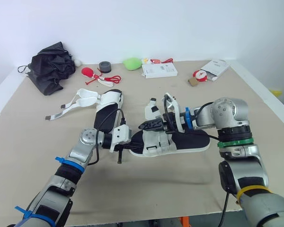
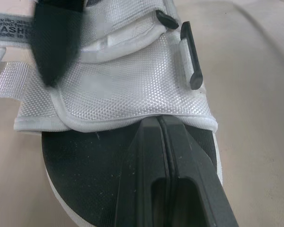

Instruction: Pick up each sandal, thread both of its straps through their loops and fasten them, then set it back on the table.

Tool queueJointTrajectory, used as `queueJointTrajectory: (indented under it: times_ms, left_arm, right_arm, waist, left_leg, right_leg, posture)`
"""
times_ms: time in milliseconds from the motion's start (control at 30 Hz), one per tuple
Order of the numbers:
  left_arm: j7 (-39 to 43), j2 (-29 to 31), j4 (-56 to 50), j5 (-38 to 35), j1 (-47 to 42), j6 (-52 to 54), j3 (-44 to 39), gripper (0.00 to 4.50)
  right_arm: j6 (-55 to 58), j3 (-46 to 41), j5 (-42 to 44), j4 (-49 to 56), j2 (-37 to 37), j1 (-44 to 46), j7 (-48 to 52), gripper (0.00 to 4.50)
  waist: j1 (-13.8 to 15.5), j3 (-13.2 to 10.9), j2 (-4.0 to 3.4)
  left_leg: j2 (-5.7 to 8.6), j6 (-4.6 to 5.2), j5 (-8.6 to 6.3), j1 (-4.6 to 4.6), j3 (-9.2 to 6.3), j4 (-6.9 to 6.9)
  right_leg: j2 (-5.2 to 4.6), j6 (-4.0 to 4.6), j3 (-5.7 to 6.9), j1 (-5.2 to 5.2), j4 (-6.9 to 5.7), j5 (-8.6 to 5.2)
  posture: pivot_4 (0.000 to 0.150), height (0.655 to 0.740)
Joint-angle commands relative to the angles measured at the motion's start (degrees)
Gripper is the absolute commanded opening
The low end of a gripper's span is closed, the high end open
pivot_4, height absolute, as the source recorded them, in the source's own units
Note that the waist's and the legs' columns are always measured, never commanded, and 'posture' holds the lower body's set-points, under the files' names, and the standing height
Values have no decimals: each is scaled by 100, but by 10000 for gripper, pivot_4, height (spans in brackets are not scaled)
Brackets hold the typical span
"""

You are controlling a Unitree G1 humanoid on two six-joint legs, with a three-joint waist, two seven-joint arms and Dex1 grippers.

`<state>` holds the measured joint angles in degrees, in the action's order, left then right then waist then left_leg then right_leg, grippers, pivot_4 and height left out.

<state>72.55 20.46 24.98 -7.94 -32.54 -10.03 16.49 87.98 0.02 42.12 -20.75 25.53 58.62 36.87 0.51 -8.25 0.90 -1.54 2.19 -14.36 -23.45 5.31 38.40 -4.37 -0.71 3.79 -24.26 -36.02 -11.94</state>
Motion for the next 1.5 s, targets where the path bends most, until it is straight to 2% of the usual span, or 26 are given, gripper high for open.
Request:
queueJointTrajectory:
  times_ms: [33,233,500,567,633,933,1033,1200,1500]
  left_arm:
    - [62,140,412,414,305,292,352,0]
    - [54,121,445,423,274,286,350,0]
    - [47,149,374,412,325,314,345,0]
    - [46,163,354,406,351,327,339,0]
    - [46,180,335,397,373,340,334,0]
    - [68,159,367,393,320,354,370,0]
    - [67,156,363,394,322,347,371,0]
    - [63,171,348,392,369,339,375,0]
    - [49,199,292,387,402,360,368,0]
  right_arm:
    - [-281,-183,-159,-248,207,453,147,44000]
    - [-446,112,-422,-428,234,431,311,44000]
    - [-19,-203,-152,-107,126,406,439,44000]
    - [317,-7,554,819,409,-94,695,44000]
    - [452,30,925,1271,566,-351,716,44000]
    - [431,-239,269,525,47,-183,-52,44000]
    - [118,-113,-6,151,-21,-109,-151,44000]
    - [-238,-145,-264,-434,111,157,-46,44000]
    - [-442,126,-571,-662,277,95,277,44000]
  waist:
    - [0,0,0]
    - [-3,0,0]
    - [-3,0,0]
    - [11,2,4]
    - [3,3,5]
    - [-11,2,3]
    - [-15,2,3]
    - [-17,2,3]
    - [-16,2,3]
  left_leg:
    - [0,0,0,0,0,0]
    - [-1,-1,-1,-1,-2,-6]
    - [-2,0,0,-2,-1,-5]
    - [-2,-1,-1,-3,-1,-5]
    - [-2,-1,-11,-9,-11,-5]
    - [-8,2,-9,-1,-3,-2]
    - [-8,1,-9,-1,-3,-3]
    - [-7,1,-9,0,3,-1]
    - [-7,1,-11,1,3,-5]
  right_leg:
    - [0,0,0,0,0,-1]
    - [4,6,0,-2,0,-4]
    - [1,6,1,-3,0,-2]
    - [0,7,0,-4,0,-1]
    - [-1,14,3,0,2,-4]
    - [2,4,10,-3,1,-7]
    - [5,7,9,-3,1,-7]
    - [4,5,1,-2,1,-4]
    - [6,14,1,-2,1,-6]
  posture:
    - [1500,7400]
    - [1500,7400]
    - [1500,7400]
    - [1500,7400]
    - [1500,7400]
    - [1500,7400]
    - [1500,7400]
    - [1500,7400]
    - [1500,7400]
